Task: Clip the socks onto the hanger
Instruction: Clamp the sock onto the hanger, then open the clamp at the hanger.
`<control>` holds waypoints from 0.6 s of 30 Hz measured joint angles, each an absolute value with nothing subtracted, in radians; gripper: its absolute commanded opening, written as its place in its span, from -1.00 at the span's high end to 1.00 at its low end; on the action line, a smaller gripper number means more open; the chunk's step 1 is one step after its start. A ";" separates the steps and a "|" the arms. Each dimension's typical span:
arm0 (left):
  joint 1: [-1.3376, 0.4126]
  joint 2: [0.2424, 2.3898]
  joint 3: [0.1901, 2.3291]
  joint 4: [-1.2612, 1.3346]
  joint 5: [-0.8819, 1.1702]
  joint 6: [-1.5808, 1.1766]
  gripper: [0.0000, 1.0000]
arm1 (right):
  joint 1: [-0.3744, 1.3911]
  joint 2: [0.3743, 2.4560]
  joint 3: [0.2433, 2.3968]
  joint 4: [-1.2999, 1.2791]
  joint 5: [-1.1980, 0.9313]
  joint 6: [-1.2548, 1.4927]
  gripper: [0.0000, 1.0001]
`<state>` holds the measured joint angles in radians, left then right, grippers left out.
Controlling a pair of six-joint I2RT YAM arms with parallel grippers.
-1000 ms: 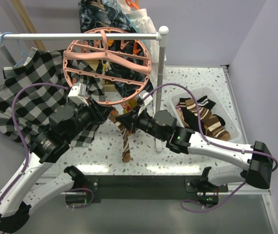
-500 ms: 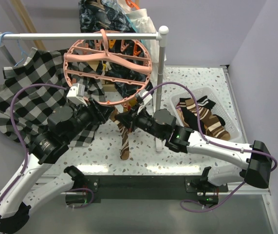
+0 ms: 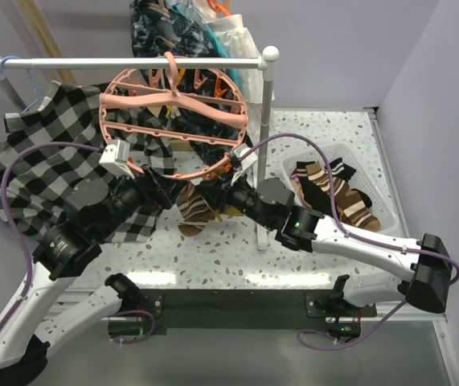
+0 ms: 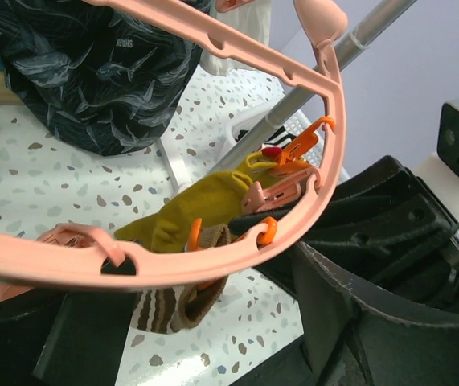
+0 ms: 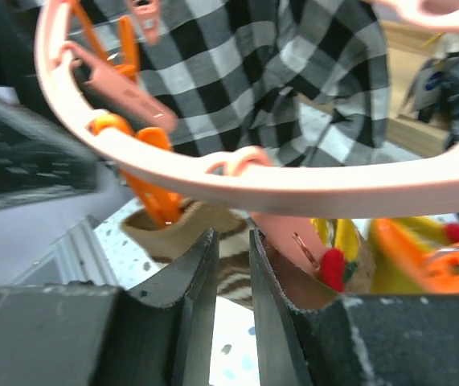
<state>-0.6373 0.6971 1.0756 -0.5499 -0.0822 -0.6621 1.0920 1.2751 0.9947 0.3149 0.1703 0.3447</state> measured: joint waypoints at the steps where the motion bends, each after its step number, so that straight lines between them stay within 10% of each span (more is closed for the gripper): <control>1: -0.637 0.686 1.083 -0.565 -0.083 -0.662 -0.59 | 1.089 1.270 0.995 0.308 0.179 0.339 0.48; 18: -0.637 0.596 1.109 -0.670 -0.132 -0.583 -0.46 | 0.959 1.206 1.034 0.141 0.308 0.295 0.31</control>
